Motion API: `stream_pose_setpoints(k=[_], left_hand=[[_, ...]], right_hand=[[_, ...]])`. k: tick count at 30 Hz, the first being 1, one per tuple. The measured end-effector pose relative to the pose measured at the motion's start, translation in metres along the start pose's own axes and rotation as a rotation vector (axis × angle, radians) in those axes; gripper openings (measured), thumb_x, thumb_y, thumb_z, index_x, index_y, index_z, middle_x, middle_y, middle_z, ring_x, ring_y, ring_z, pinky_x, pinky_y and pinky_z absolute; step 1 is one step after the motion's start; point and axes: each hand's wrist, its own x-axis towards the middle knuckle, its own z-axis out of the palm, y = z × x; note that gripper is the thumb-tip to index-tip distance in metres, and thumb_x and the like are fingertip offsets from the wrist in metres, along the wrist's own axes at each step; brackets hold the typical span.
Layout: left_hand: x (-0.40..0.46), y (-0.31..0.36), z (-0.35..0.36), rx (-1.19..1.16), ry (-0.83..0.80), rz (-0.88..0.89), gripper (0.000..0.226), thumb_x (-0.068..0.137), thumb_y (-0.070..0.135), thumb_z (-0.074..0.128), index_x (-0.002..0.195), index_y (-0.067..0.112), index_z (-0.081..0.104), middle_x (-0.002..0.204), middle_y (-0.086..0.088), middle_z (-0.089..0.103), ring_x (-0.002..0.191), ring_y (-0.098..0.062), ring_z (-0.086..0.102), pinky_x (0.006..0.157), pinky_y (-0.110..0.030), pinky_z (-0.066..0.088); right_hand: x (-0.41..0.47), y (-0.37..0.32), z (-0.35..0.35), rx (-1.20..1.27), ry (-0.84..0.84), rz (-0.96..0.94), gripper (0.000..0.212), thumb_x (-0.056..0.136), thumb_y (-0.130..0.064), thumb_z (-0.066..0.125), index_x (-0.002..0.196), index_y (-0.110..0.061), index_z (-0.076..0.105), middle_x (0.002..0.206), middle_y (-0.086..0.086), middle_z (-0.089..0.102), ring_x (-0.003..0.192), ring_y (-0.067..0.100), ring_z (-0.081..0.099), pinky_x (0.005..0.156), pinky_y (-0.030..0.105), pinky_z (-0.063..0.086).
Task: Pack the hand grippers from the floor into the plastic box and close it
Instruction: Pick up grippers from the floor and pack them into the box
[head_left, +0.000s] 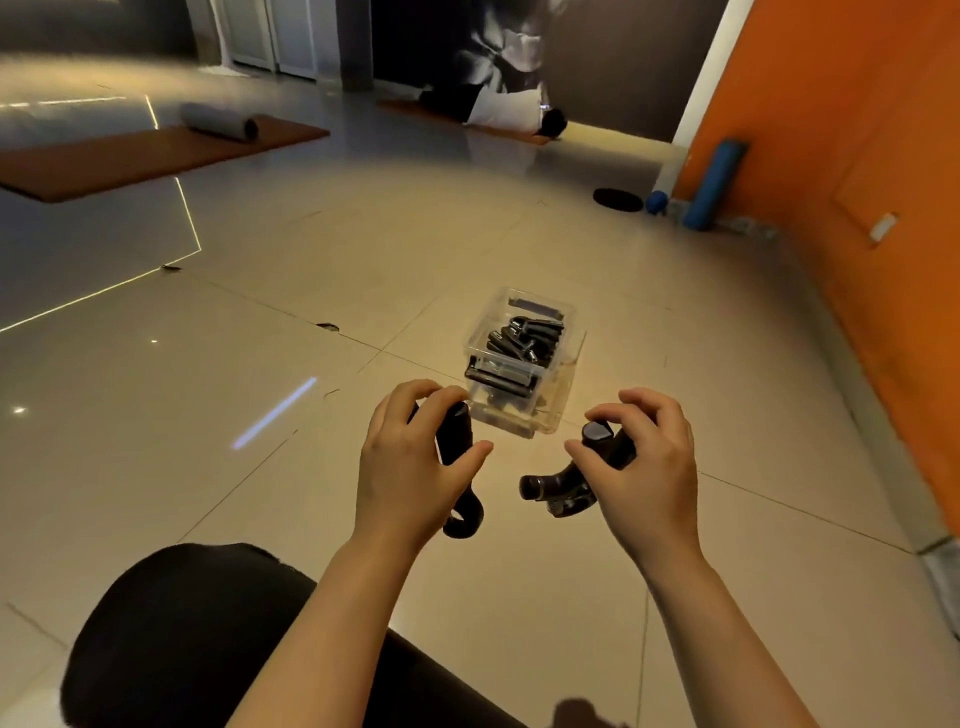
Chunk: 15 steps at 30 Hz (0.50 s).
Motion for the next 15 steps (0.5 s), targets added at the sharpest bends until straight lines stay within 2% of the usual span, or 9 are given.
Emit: stream_pose_setpoints(k=[2,6,11,15], left_hand=[[-0.007,0.013,0.019,-0.004,-0.021,-0.012,0.05,0.066,0.028,0.082,0.11,0.019,0.061,0.108,0.0,0.055,0.097,-0.021,0.052,0.075,-0.025,0.038],[-0.024,0.042,0.054,-0.018,-0.093,-0.004,0.05,0.066,0.028,0.083,0.11,0.019,0.061,0.109,0.0,0.055,0.098,-0.023,0.053,0.076,-0.026,0.039],[-0.042,0.078,0.075,-0.016,-0.141,0.095,0.049,0.065,0.027,0.083,0.108,0.018,0.062,0.107,0.0,0.055,0.096,-0.022,0.052,0.075,-0.028,0.041],[-0.048,0.085,0.075,0.019,-0.134,0.107,0.05,0.067,0.032,0.082,0.11,0.018,0.06,0.109,-0.002,0.056,0.096,-0.023,0.052,0.076,-0.028,0.038]], right_hand=[[-0.004,0.016,-0.022,-0.011,0.008,0.02,0.024,0.072,-0.017,0.079,0.091,-0.023,0.067,0.112,-0.011,0.043,0.107,0.012,0.042,0.082,0.019,0.036],[-0.011,0.046,-0.068,-0.05,0.04,0.043,0.022,0.072,-0.017,0.078,0.09,-0.022,0.066,0.112,-0.011,0.043,0.109,0.013,0.043,0.08,0.014,0.035],[-0.027,0.08,-0.111,-0.02,0.085,0.119,0.027,0.072,-0.015,0.079,0.088,-0.029,0.062,0.115,-0.009,0.044,0.111,0.014,0.045,0.086,0.024,0.042],[-0.027,0.101,-0.108,-0.01,0.1,0.181,0.025,0.072,-0.013,0.078,0.089,-0.025,0.065,0.117,-0.008,0.044,0.113,0.017,0.046,0.082,0.011,0.037]])
